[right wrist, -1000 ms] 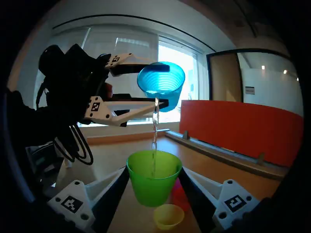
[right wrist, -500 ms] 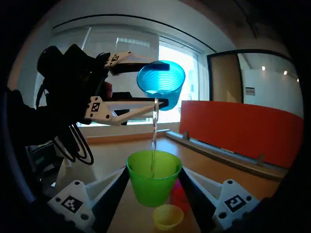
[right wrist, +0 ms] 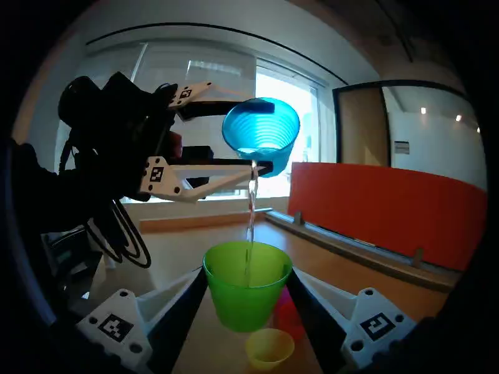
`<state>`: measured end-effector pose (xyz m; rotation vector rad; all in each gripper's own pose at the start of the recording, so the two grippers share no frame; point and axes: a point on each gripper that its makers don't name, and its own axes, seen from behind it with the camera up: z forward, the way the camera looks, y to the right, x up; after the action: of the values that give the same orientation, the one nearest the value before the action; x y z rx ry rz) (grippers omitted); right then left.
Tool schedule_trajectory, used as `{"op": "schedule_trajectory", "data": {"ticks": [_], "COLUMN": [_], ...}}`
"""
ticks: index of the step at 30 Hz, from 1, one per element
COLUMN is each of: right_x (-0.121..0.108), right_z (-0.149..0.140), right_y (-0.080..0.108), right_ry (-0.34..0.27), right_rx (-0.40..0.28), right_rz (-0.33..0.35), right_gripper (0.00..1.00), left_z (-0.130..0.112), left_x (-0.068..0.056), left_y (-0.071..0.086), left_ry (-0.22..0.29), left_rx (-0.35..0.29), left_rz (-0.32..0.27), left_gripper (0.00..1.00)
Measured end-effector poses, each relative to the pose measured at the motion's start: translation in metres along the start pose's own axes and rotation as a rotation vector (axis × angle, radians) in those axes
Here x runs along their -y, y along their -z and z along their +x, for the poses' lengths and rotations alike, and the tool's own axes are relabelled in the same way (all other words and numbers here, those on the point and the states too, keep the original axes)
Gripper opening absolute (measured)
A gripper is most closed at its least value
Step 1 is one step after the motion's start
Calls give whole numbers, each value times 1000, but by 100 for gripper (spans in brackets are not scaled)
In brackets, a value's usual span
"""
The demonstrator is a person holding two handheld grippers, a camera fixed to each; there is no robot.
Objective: Pour water
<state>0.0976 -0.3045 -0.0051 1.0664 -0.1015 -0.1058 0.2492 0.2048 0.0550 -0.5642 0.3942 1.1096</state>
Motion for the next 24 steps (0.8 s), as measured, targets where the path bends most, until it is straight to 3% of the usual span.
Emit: {"op": "schedule_trajectory", "data": {"ticks": [24], "right_x": [0], "right_z": [3], "right_y": [1], "right_ry": [0], "right_rx": [-9], "right_rz": [-1], "right_gripper": [91], "left_z": [5], "left_x": [-2], "left_y": [-1], "left_ry": [-76], "left_rx": [1], "left_rz": [1], "left_gripper": [86]}}
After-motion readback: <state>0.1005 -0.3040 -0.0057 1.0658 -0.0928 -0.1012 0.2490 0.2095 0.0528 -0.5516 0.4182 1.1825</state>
